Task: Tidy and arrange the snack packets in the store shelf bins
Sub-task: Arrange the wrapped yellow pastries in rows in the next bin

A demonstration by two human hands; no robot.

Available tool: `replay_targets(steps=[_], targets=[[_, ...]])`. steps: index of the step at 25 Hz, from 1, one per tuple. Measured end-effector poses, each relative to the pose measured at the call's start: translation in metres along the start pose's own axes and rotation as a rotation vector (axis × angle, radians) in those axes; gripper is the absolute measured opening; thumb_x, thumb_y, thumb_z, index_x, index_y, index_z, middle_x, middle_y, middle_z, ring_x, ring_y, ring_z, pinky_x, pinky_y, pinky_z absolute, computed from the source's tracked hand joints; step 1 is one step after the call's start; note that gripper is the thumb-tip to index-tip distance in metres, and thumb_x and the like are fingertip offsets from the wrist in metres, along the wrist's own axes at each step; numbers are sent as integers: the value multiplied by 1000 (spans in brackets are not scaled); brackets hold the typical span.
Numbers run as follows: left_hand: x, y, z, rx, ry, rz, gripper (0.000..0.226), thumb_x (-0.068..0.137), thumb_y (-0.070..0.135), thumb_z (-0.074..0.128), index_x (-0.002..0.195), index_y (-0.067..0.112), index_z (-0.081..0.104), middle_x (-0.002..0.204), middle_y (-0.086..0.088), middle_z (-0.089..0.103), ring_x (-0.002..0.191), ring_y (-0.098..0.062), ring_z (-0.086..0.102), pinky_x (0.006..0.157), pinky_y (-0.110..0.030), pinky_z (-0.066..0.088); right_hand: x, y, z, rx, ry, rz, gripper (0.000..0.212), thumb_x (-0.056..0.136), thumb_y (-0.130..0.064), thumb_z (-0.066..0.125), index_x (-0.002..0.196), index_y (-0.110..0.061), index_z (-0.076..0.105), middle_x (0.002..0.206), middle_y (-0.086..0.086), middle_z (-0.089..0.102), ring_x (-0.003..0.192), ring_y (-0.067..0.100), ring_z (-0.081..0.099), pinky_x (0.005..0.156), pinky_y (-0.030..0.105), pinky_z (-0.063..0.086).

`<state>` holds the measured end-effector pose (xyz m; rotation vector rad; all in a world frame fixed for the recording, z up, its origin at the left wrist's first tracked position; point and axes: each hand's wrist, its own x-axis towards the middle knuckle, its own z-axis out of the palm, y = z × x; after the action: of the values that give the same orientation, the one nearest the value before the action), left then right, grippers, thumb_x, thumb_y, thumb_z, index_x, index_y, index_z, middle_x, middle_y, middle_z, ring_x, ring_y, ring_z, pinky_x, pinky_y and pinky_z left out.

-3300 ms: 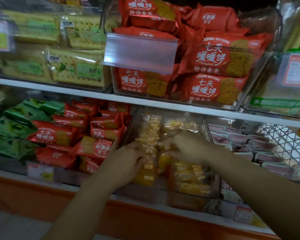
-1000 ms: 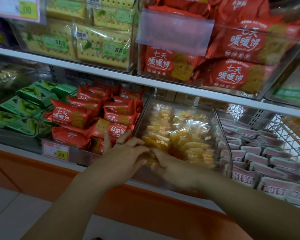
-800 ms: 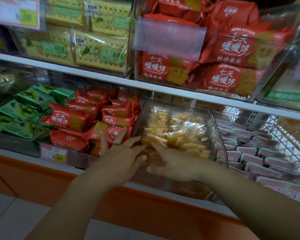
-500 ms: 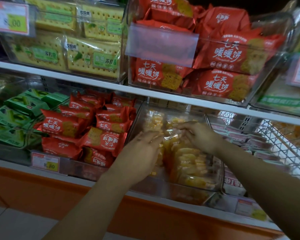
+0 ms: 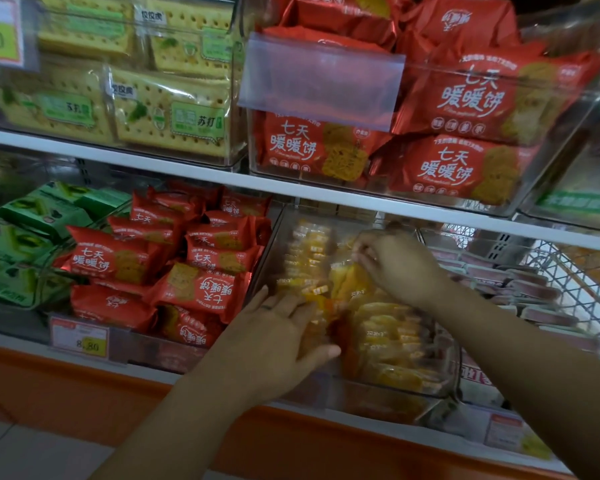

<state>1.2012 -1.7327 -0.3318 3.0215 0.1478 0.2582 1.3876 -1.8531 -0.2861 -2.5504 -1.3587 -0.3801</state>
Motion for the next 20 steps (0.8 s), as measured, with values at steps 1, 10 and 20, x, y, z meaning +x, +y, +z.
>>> replay_targets(steps=[1, 10, 20], targets=[[-2, -1, 1, 37, -13, 14, 98, 68, 77, -3, 148, 26, 18, 152, 8, 21, 140, -11, 19, 117, -32, -6, -7, -3, -2, 6, 117, -30, 8, 90, -27, 55, 90, -24, 62, 88, 1, 68, 89, 26, 57, 71, 35, 47], [-5, -4, 5, 149, 16, -52, 81, 69, 76, 28, 125, 26, 57, 127, 5, 55, 123, -21, 52, 104, -65, -1, -12, -38, 21, 228, -35, -58, 13, 91, -29, 55, 95, -25, 67, 84, -3, 70, 77, 14, 63, 71, 26, 47], [-1, -18, 11, 169, 90, -66, 92, 64, 89, 20, 122, 29, 57, 139, 8, 49, 139, -23, 28, 102, -66, -2, 9, -23, 10, 480, -258, -23, 21, 93, -23, 54, 103, -12, 69, 102, 0, 69, 90, 11, 62, 79, 19, 44]])
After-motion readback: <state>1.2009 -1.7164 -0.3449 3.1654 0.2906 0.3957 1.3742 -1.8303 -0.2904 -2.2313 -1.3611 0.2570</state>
